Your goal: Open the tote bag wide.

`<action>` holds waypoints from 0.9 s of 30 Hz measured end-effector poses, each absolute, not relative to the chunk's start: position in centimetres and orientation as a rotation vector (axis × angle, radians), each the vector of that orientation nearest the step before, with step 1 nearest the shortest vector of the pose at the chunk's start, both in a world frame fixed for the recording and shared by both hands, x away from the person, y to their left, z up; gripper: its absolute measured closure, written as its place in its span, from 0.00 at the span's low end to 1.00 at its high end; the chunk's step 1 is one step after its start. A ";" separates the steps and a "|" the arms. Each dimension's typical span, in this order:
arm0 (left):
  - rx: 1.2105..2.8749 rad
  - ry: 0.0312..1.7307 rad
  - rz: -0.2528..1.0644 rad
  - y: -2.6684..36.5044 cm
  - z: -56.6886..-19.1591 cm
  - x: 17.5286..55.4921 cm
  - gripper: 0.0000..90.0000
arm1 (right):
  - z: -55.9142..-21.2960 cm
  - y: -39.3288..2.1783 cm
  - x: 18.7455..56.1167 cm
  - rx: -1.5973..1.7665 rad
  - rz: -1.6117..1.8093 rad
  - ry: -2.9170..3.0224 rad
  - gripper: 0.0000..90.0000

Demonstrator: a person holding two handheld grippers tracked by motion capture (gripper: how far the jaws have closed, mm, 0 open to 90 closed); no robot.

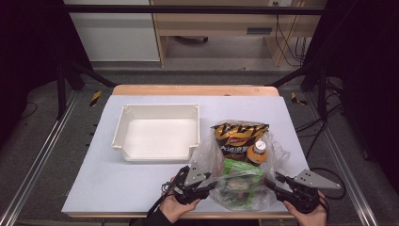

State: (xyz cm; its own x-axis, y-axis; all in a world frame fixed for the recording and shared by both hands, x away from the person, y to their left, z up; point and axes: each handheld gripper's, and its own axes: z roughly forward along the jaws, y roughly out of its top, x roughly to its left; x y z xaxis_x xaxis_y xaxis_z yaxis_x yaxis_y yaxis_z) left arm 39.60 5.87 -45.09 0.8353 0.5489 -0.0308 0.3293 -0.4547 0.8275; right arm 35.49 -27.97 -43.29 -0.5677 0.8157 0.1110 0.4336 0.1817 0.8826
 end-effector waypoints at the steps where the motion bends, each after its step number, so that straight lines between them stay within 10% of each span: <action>1: 2.094 0.653 0.291 5.8 -45.2 39.5 0.80 | -43.3 -28.0 35.4 1.172 1.343 2.078 0.75; 6: 2.135 0.665 0.234 5.8 -45.6 39.2 0.98 | -43.1 -28.2 35.1 1.182 1.326 2.099 0.90; 21: 2.229 0.641 0.167 5.2 -47.5 39.0 1.00 | -44.8 -29.4 35.4 1.344 1.261 2.151 0.98; 27: 2.245 0.627 0.177 5.3 -47.5 38.9 1.00 | -43.4 -29.6 34.5 1.257 1.278 2.038 0.69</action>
State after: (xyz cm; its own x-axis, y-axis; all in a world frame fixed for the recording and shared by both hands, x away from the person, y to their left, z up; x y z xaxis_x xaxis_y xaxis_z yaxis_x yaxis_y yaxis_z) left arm 38.87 5.34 -47.49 0.8685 0.4908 -0.0696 0.3814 -0.5720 0.7262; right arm 34.49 -29.60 -43.41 -0.5004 0.8594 0.1051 0.4686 0.1668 0.8675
